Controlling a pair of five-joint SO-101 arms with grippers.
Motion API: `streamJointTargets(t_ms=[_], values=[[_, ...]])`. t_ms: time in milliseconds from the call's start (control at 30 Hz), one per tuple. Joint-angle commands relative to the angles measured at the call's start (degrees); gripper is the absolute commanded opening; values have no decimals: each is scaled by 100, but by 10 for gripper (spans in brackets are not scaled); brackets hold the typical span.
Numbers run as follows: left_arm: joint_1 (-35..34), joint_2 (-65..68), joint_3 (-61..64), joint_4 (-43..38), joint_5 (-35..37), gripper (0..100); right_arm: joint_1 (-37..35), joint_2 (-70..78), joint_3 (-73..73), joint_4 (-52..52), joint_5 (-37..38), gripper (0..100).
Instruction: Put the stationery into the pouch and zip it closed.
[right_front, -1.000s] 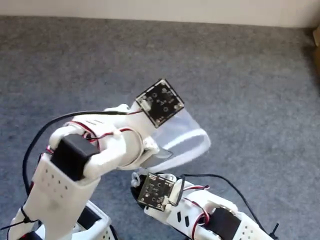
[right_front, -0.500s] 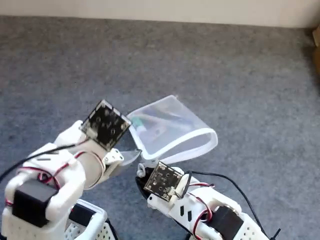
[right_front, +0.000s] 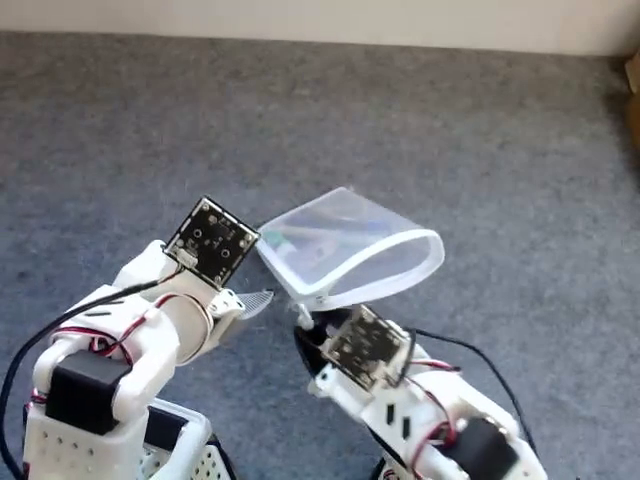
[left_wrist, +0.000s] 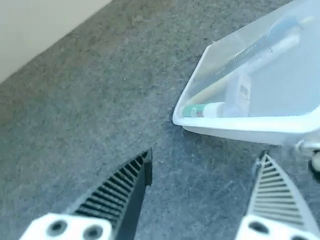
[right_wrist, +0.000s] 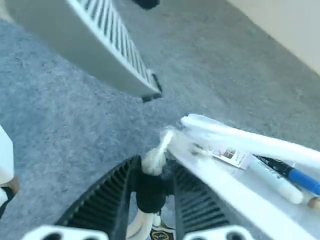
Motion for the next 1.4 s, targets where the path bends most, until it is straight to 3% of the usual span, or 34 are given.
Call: streamJointTargets(t_ms=[0, 367, 633, 800, 967, 1133, 1367], values=[[-13, -101, -75, 0, -53, 313, 110, -40, -1112, 629, -70, 5], [699, -101, -66, 123, -26, 310, 110, -57, -1903, 787, -79, 5], [716, -101, -57, 211, -18, 312, 119, -92, -1947, 725, -79, 5], [1174, -101, -66, 308, -9, 309, 127, -101, -1947, 567, -79, 5], [1393, -101, -66, 273, 554, 312, 127, -101, -1921, 391, -88, 5], [1393, -101, -66, 264, 571, 312, 101, -101, -1938, 374, -97, 5], [1358, -101, 620, -598, 598, 309, 92, -101, -1947, 374, -563, 5]])
